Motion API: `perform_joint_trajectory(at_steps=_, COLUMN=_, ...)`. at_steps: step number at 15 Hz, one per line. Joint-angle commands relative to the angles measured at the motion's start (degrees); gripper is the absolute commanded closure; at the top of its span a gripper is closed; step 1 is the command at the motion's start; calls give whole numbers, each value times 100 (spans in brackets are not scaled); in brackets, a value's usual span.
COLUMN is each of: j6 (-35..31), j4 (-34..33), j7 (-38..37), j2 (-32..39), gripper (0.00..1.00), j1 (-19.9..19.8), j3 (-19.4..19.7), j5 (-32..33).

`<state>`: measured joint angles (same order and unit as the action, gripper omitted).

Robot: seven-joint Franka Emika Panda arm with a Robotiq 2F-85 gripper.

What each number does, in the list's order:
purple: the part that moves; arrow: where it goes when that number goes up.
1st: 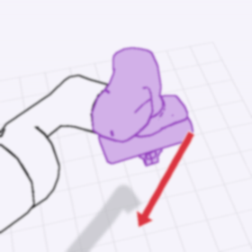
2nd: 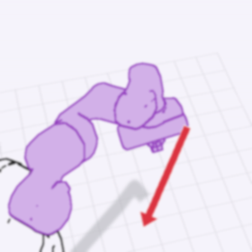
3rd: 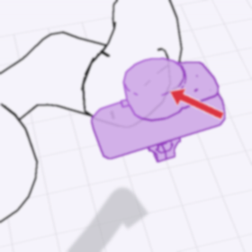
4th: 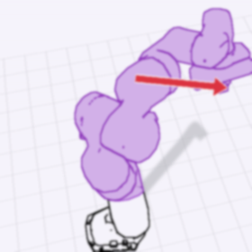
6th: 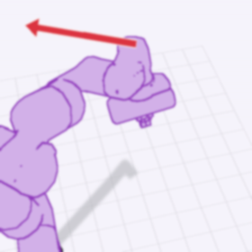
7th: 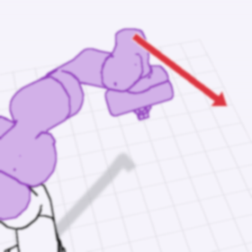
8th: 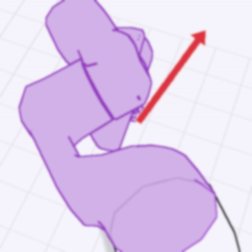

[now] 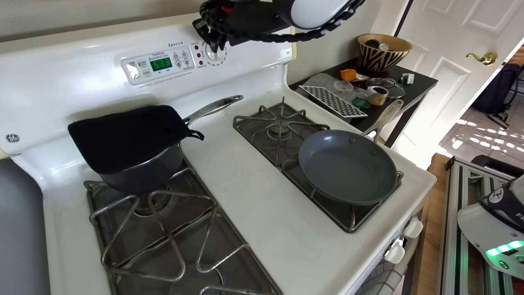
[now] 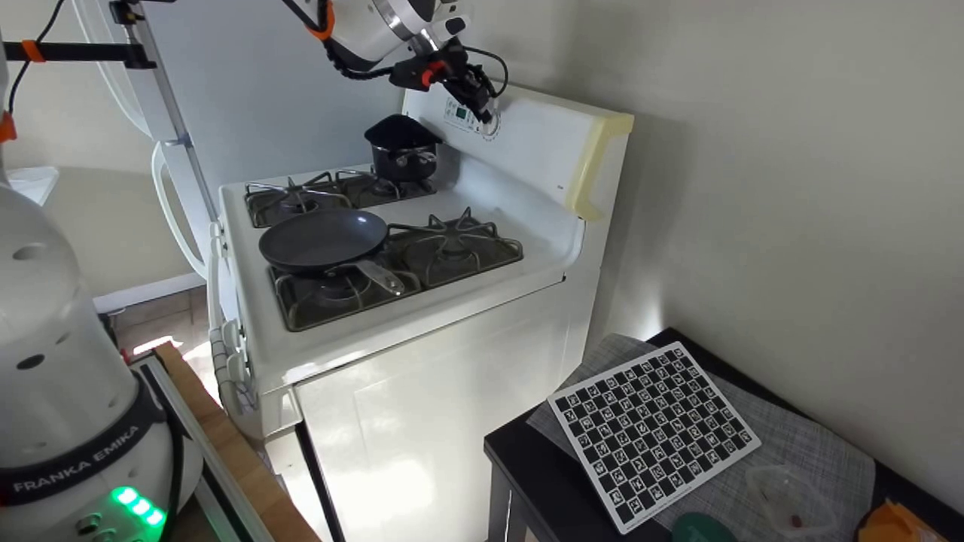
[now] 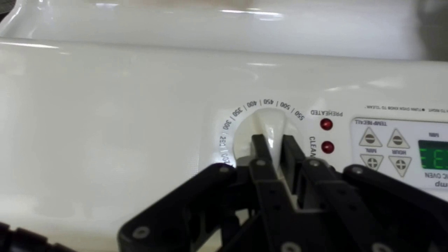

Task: Turn the switch on the stove to the right

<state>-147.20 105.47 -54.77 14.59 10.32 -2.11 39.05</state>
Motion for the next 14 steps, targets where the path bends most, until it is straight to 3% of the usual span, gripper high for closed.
perform_joint_trajectory(at_steps=1, j6=-264, j4=-94, j7=-352, j2=157, gripper=98, j1=25, j3=105, j5=-529)
perform_joint_trajectory(at_steps=14, j6=-394, j4=162, j7=-757, j2=51, gripper=98, j1=-2, j3=272, j5=-2091)
